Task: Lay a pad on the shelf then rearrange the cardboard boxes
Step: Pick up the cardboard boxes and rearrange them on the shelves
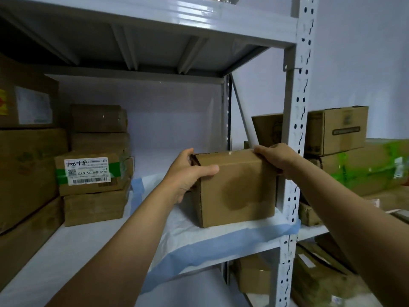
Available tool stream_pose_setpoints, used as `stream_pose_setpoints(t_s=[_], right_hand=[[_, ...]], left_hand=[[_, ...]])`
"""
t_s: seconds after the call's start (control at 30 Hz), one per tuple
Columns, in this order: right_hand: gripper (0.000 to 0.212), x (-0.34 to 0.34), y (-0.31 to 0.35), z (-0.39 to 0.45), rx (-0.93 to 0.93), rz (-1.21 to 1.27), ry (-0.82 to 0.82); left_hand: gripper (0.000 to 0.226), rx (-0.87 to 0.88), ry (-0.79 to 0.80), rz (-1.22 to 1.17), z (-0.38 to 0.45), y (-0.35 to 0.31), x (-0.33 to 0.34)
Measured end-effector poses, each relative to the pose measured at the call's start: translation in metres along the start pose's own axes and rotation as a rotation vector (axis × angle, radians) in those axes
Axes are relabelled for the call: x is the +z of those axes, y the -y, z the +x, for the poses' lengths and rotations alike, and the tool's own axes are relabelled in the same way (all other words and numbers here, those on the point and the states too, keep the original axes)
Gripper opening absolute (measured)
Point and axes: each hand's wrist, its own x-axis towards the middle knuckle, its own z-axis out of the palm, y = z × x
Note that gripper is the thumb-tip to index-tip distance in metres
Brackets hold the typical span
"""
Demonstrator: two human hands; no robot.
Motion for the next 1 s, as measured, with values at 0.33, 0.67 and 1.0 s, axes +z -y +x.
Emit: stream_pose_setpoints(t_s=[0.33,0.67,1.0], right_hand=[[0.1,0.006,-0.037,0.002,0.123,0.14,0.454],[0.081,0.015,-0.049,0.0,0.08,0.157,0.419],[0.049,0.035,-0.075,-0.004,-0.002,-0.094,0.407]], left_hand=[[0.102,-0.13,0.069,-0.087,-0.007,0.042,0.003],[0.063,-0.134,0.049,-0.028,-0.005,0.058,0.008],[0.092,-0.154,0.059,0.061,-0.009,0.072,0.005]])
